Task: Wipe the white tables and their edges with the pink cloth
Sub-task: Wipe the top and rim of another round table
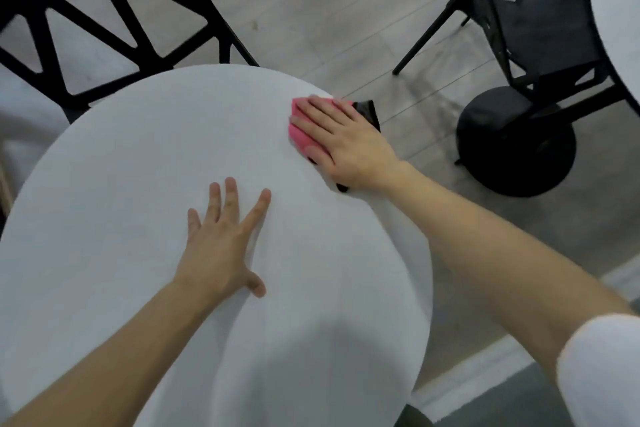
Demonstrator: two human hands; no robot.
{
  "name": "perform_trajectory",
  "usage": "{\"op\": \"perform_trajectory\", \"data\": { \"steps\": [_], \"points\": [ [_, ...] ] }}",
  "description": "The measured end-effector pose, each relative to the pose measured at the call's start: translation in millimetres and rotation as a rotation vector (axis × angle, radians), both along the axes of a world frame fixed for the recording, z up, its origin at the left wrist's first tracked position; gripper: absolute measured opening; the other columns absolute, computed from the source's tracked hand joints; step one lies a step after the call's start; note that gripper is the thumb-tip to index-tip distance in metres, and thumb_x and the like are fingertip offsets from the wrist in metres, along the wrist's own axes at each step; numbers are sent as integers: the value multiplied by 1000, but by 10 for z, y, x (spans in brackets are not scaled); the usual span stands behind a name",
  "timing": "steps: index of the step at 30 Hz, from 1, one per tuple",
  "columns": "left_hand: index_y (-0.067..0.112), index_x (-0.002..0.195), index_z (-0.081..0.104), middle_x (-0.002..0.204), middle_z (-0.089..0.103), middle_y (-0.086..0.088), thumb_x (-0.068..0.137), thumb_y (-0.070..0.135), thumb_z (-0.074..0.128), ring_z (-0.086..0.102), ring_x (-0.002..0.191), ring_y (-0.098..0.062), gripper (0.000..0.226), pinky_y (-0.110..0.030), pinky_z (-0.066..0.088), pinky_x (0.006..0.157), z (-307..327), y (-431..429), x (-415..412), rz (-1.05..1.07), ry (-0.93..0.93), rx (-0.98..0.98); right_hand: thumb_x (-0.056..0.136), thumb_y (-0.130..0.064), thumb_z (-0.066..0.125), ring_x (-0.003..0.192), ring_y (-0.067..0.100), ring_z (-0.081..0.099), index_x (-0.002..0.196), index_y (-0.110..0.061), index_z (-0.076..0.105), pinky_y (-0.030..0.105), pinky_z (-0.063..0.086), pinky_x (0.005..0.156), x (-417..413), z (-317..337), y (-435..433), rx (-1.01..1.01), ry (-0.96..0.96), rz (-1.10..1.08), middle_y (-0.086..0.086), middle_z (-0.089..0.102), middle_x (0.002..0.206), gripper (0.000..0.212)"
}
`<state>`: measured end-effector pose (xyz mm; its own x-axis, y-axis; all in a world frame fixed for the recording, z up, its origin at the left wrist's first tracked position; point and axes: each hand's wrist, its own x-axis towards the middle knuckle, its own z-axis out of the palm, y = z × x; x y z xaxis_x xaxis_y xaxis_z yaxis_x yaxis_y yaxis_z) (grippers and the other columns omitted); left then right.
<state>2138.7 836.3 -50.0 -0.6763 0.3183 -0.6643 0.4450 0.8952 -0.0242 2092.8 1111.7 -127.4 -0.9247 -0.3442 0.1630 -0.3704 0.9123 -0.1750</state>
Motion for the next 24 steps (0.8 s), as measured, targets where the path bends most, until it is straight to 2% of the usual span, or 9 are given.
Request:
{"op": "perform_trajectory", "data": {
  "steps": [2,4,8,10,12,15,18,20,24],
  "points": [
    [50,155,-40,172,-38,-13,53,71,97,-30,161,-40,173,-68,11,131,-10,-10,3,-6,21,-4,115,-45,37,160,22,36,162,-23,49,47,29,129,-454,-58,-31,18,9,5,2,40,172,53],
    [51,156,-39,173,-35,-13,52,74,96,-27,162,-40,172,-68,14,131,-8,-11,3,-19,28,-9,116,-45,35,162,22,32,164,-22,45,49,29,129,-359,-98,43,-19,47,-4,2,36,174,55],
    [51,157,-38,175,-32,-14,49,76,95,-24,163,-41,173,-68,16,131,-4,-11,23,-28,44,-16,116,-38,39,167,22,14,169,-17,33,52,23,131,1130,6,165,-110,-66,-98,3,20,179,58],
    [50,158,-36,175,-31,-14,48,76,96,-23,164,-41,174,-68,16,130,-7,-22,28,-32,43,-11,114,-37,43,168,23,9,171,-17,27,55,23,131,2043,134,64,-85,-194,-66,4,13,181,62],
    [50,160,-33,176,-28,-14,46,76,96,-21,164,-41,174,-68,18,130,-22,-37,31,-35,61,3,114,-40,45,168,23,9,171,-21,26,55,23,132,2509,201,39,-68,-252,5,2,12,181,63],
    [50,161,-32,177,-26,-14,45,77,96,-19,164,-41,174,-69,18,129,-43,-46,2,-52,61,8,115,-43,43,167,20,13,170,-24,32,51,19,133,1955,129,217,-45,-204,73,0,18,180,59],
    [51,161,-30,177,-24,-14,41,80,95,-16,165,-40,175,-70,22,128,-55,-57,-8,-52,68,25,116,-47,34,165,20,22,168,-23,38,50,23,131,860,20,250,9,-91,-66,0,27,177,57],
    [53,161,-29,178,-23,-13,40,82,94,-15,166,-39,175,-70,26,126,-56,-48,-21,-54,74,33,115,-49,30,164,21,26,167,-24,40,50,26,130,426,51,169,22,-91,-150,0,31,176,59],
    [55,162,-23,179,-18,-9,35,85,92,-12,166,-36,174,-72,35,119,-83,-65,-27,-77,105,36,116,-48,25,164,21,24,169,-23,36,47,20,133,821,-82,73,28,-32,-277,0,28,177,59]
  ]
}}
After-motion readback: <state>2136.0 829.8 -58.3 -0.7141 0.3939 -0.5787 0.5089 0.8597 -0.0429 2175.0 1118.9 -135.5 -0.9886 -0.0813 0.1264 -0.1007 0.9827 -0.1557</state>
